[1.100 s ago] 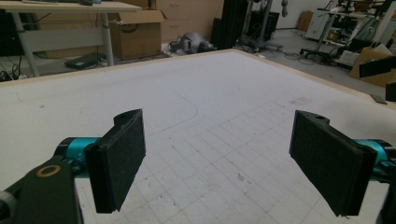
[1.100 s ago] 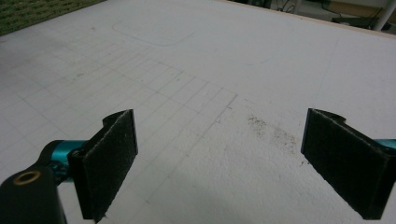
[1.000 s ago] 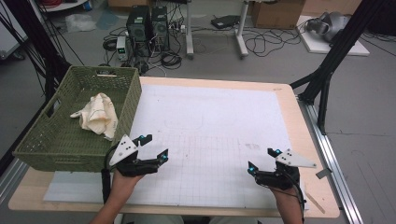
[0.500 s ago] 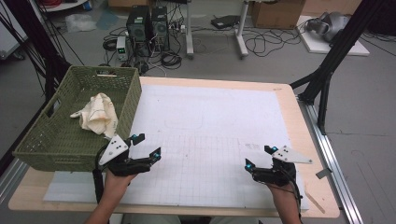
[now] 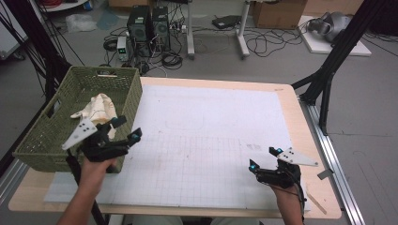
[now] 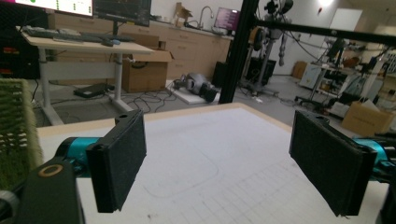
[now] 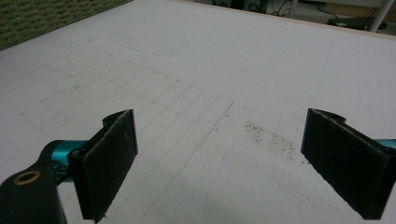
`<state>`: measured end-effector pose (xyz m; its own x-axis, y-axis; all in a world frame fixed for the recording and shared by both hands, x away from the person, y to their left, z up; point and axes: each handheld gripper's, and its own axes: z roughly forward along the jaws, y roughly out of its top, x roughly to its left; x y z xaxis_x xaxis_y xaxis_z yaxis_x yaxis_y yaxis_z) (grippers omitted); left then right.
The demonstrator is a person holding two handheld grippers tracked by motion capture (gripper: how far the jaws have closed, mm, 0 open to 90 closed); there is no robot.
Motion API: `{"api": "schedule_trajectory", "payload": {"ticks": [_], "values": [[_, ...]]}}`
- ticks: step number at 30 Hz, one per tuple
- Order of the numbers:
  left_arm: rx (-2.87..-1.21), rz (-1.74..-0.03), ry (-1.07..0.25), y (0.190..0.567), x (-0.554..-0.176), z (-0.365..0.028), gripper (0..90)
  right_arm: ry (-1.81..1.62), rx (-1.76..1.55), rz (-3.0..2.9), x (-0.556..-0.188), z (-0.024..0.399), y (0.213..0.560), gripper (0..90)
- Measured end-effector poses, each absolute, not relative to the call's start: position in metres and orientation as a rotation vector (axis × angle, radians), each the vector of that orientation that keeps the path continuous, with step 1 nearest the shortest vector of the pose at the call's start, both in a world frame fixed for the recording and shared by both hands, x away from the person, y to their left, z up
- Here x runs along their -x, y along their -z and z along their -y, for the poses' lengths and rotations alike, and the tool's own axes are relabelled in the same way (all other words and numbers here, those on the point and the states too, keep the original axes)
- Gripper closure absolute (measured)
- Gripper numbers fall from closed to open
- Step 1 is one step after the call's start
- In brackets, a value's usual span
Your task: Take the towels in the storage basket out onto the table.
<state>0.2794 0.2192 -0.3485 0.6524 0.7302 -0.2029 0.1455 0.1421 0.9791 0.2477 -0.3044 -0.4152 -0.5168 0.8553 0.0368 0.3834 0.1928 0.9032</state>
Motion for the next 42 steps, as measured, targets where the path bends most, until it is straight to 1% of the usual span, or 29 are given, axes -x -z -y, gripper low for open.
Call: {"api": "schedule_trajectory", "payload": {"ticks": [1, 3, 6, 12, 13, 14, 15, 18, 22, 24, 27, 30, 32, 36, 42], "values": [[-1.393, -0.800, -0.494, 0.348, -0.279, -0.219, 18.1, -1.297, -1.163, -1.984, -0.247, 0.305, 0.415, 10.0], [-1.404, -0.845, -0.422, 0.339, -0.288, -0.231, 18.1, -1.297, -1.167, -1.985, -0.247, 0.306, 0.415, 10.0], [-1.415, -0.845, -0.480, 0.332, -0.290, -0.240, 18.3, -1.292, -1.169, -1.984, -0.247, 0.306, 0.415, 10.0], [-1.424, -0.868, -0.533, 0.321, -0.301, -0.258, 18.2, -1.286, -1.173, -1.986, -0.246, 0.306, 0.416, 10.0], [-1.418, -0.890, -0.560, 0.316, -0.307, -0.267, 18.2, -1.285, -1.171, -1.987, -0.246, 0.306, 0.416, 10.0], [-1.418, -0.890, -0.560, 0.316, -0.307, -0.267, 18.2, -1.284, -1.169, -1.986, -0.246, 0.306, 0.416, 10.0], [-1.414, -0.916, -0.592, 0.313, -0.315, -0.276, 18.2, -1.282, -1.172, -1.985, -0.245, 0.306, 0.415, 10.0], [-1.417, -0.947, -0.663, 0.310, -0.325, -0.286, 18.2, -1.278, -1.175, -1.981, -0.244, 0.307, 0.415, 10.0], [-1.439, -0.991, -0.680, 0.312, -0.339, -0.296, 17.5, -1.276, -1.185, -1.974, -0.244, 0.309, 0.416, 10.0], [-1.459, -1.088, -0.671, 0.319, -0.352, -0.307, 17.6, -1.276, -1.184, -1.973, -0.245, 0.309, 0.416, 10.0], [-1.468, -1.161, -0.694, 0.329, -0.363, -0.315, 18.6, -1.272, -1.175, -1.981, -0.245, 0.308, 0.415, 10.0], [-1.528, -1.250, -0.717, 0.342, -0.374, -0.322, 18.0, -1.263, -1.174, -1.993, -0.246, 0.306, 0.416, 10.0], [-1.558, -1.307, -0.703, 0.351, -0.380, -0.327, 17.9, -1.262, -1.169, -1.996, -0.245, 0.306, 0.416, 10.0], [-1.637, -1.444, -0.716, 0.367, -0.393, -0.332, 18.2, -1.263, -1.174, -1.994, -0.246, 0.307, 0.417, 10.0], [-1.679, -1.624, -0.780, 0.381, -0.404, -0.337, 18.7, -1.259, -1.176, -1.998, -0.246, 0.307, 0.417, 10.0]]}}
